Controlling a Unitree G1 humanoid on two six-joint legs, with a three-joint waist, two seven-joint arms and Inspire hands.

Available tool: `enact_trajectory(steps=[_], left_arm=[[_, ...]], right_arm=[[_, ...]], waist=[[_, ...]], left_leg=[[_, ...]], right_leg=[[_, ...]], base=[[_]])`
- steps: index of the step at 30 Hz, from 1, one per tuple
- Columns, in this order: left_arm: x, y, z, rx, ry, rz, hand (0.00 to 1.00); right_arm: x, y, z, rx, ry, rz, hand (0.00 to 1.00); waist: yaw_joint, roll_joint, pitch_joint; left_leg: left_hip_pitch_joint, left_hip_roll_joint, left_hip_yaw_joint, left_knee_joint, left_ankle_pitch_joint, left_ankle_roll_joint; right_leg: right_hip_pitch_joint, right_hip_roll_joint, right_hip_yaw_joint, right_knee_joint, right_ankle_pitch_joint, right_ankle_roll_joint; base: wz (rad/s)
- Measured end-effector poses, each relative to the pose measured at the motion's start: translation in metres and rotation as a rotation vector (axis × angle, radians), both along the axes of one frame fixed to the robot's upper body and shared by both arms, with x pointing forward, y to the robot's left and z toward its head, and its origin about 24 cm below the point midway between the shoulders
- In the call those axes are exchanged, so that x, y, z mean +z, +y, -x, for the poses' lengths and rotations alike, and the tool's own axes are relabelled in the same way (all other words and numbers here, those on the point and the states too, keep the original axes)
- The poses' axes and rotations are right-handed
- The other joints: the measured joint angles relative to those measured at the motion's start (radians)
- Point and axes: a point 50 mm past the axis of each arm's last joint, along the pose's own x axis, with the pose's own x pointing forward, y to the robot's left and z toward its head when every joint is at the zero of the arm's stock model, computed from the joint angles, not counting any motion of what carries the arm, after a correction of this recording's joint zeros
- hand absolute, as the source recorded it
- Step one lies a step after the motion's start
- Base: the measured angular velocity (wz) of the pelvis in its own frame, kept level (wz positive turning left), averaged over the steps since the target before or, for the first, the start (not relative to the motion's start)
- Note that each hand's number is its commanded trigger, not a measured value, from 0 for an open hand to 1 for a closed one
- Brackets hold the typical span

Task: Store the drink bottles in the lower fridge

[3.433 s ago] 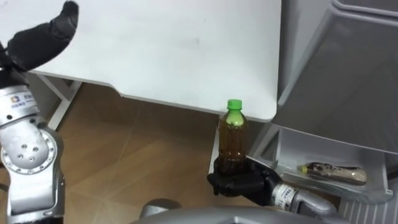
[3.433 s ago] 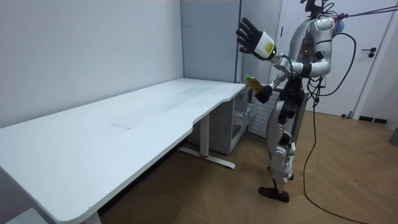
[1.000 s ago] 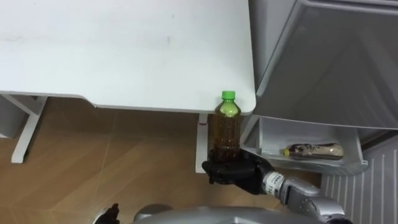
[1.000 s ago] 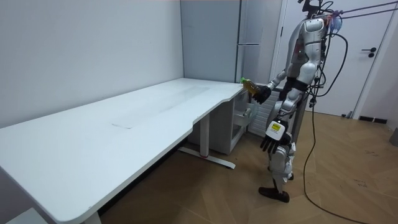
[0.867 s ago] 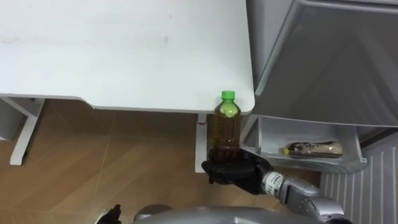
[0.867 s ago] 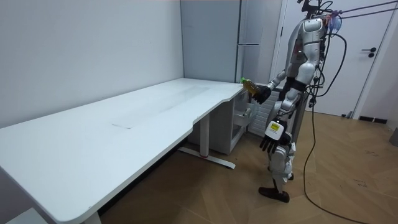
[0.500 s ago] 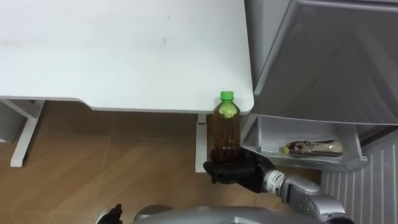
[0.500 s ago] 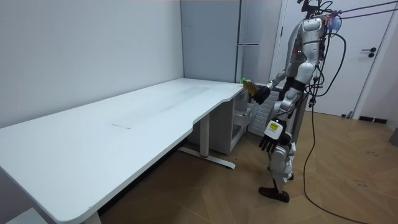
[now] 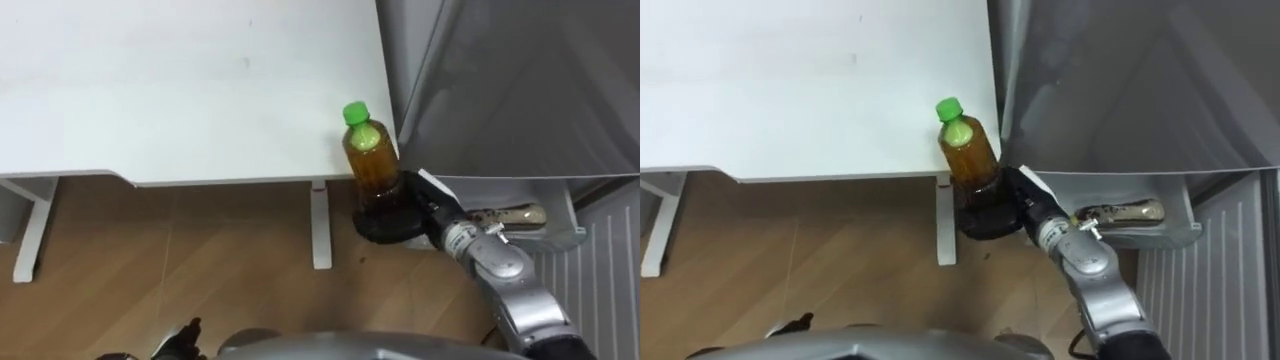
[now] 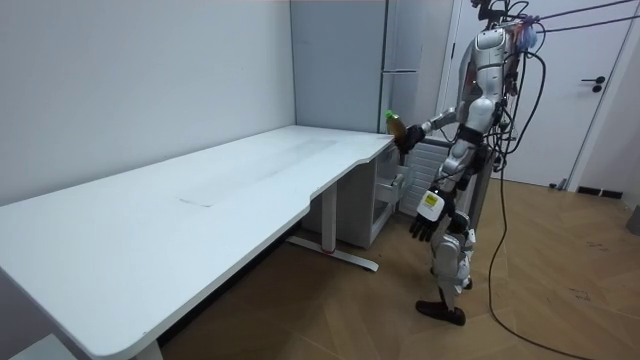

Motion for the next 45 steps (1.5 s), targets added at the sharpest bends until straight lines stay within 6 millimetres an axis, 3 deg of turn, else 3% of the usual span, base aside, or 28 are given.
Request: enact_trajectory(steps=[7, 9, 21, 34, 42, 45], left_arm=[[0.0, 0.002, 0.001, -0.01, -0.005, -0.007, 0.0], [0.0, 0.003, 0.001, -0.019, -0.007, -0.011, 0.0], [0.001, 0.004, -0.001, -0.021, -0.036, -0.012, 0.0], [0.002, 0.006, -0.002, -0.027, -0.039, -0.019, 0.0], [0.003, 0.006, -0.004, -0.014, -0.05, -0.011, 0.0], [0.003, 0.006, -0.004, -0.003, -0.052, -0.011, 0.0]], right_arm=[[0.024, -0.008, -0.014, -0.089, -0.205, 0.147, 1.0], [0.024, -0.007, -0.011, -0.1, -0.232, 0.18, 1.0], [0.031, -0.012, -0.005, -0.145, -0.435, 0.381, 1.0], [0.042, -0.025, -0.003, -0.338, -0.586, 0.401, 1.0], [0.043, -0.04, 0.001, -0.516, -0.571, 0.321, 1.0], [0.038, -0.045, 0.005, -0.602, -0.53, 0.272, 1.0]], waist=[[-0.014, -0.006, -0.0012], [-0.017, -0.01, -0.004], [-0.013, -0.009, -0.0035], [-0.049, -0.006, -0.0063], [-0.053, 0.003, -0.0128], [-0.052, 0.004, -0.012]], left_leg=[[0.019, 0.001, 0.022, -0.007, 0.0, 0.001], [0.02, 0.001, 0.022, -0.008, 0.0, 0.001], [0.02, 0.001, 0.025, -0.015, 0.001, 0.002], [0.017, 0.001, 0.025, -0.016, 0.001, 0.002], [0.022, 0.0, 0.022, -0.016, 0.002, 0.003], [0.037, 0.0, 0.02, -0.017, 0.002, 0.003]], right_leg=[[0.0, 0.002, 0.025, -0.002, 0.002, 0.003], [0.001, 0.002, 0.025, -0.003, 0.002, 0.003], [0.001, 0.005, 0.036, -0.001, 0.006, 0.004], [-0.003, 0.005, 0.036, -0.003, 0.006, 0.004], [0.003, 0.005, 0.037, -0.006, 0.006, 0.004], [0.012, 0.004, 0.033, -0.008, 0.006, 0.005]], base=[[-0.09], [-0.02], [-0.01], [0.0], [0.0], [0.01]])
